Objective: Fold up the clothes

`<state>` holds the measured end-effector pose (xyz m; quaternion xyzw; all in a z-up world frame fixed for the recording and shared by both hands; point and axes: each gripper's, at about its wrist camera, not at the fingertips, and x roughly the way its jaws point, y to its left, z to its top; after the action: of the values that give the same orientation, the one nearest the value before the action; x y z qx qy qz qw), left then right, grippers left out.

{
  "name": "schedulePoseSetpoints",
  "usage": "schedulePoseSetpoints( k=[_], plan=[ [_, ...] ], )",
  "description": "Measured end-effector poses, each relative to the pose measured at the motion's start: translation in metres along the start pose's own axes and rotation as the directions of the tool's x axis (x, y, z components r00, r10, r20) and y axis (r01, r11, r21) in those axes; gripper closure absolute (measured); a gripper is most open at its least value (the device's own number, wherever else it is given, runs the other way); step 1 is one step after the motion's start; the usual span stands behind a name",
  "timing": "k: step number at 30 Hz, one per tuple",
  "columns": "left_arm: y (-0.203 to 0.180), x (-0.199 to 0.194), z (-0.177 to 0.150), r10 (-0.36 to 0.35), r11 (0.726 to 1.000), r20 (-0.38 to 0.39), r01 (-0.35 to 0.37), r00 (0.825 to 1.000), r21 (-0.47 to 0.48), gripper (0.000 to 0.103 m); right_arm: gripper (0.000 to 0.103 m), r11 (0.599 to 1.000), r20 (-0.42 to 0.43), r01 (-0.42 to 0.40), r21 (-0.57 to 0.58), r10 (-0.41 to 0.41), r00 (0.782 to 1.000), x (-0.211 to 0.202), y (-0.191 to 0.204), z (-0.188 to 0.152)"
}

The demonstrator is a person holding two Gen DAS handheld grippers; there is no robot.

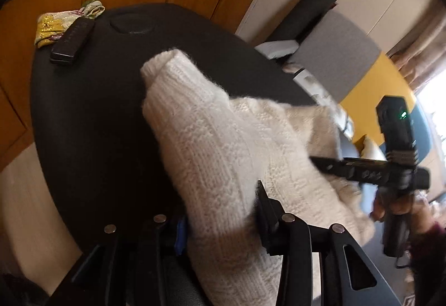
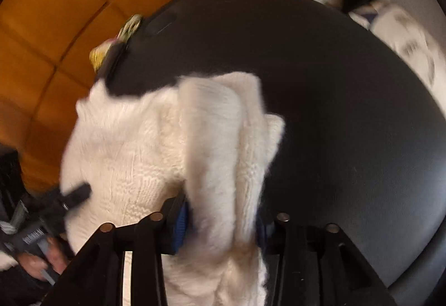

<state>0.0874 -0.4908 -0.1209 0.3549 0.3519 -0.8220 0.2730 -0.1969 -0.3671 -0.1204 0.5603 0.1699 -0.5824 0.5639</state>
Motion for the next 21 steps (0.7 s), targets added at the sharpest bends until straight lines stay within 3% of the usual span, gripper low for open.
schedulePoseSetpoints(
  k=[3, 7, 9, 12, 16, 18, 21],
  plan=[
    [0.002, -0.007, 0.001, 0.005, 1.0, -0.019, -0.005, 1.0, -0.024, 0.051, 0.064, 0.999, 0.093, 0.004, 0.034, -0.007, 0.996, -0.034, -0.008, -0.017],
    [-0.018, -0.026, -0.007, 0.052, 0.998, 0.005, -0.052, 0.999, -0.032, 0.051, 0.069, 0.995, 0.193, -0.056, -0.084, 0.072, 0.979, -0.086, 0.014, -0.037],
    [-0.02, -0.041, -0.011, 0.08, 0.996, 0.04, -0.079, 0.996, -0.039, 0.05, 0.074, 0.97, 0.148, -0.132, -0.206, 0.164, 0.975, -0.106, 0.034, -0.057],
    [-0.026, -0.056, -0.02, 0.064, 0.997, 0.078, -0.059, 0.995, -0.058, 0.05, 0.078, 0.932, 0.027, -0.144, -0.332, 0.162, 0.986, -0.097, 0.061, -0.074],
    [-0.035, -0.067, -0.036, 0.032, 0.999, 0.122, -0.028, 0.992, -0.031, 0.049, 0.079, 0.942, -0.058, -0.101, -0.32, 0.086, 0.995, -0.075, 0.053, -0.084],
    [-0.043, -0.062, -0.041, 0.01, 1.0, 0.113, -0.01, 0.994, -0.007, 0.049, 0.078, 0.959, -0.034, -0.02, -0.283, 0.011, 0.999, -0.067, 0.039, -0.081],
    [-0.057, -0.048, -0.044, -0.01, 1.0, 0.068, 0.008, 0.998, 0.026, 0.049, 0.084, 0.976, -0.034, -0.006, -0.216, -0.001, 0.999, -0.057, 0.02, -0.077]
  ],
)
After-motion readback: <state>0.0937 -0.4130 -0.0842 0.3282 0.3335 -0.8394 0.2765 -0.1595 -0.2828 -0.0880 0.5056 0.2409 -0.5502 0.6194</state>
